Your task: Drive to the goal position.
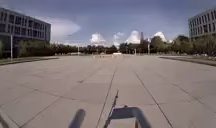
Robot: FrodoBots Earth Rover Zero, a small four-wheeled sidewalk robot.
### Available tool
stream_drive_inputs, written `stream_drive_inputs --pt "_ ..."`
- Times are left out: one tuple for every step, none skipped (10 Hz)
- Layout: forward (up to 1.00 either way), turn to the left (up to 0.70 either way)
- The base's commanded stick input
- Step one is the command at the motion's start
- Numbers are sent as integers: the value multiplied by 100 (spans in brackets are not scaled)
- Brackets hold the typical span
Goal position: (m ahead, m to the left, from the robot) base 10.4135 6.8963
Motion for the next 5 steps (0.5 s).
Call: stream_drive_inputs --pt "100 -2" --pt "100 -2" --pt "100 -2" --pt "100 -2" --pt "100 -2"
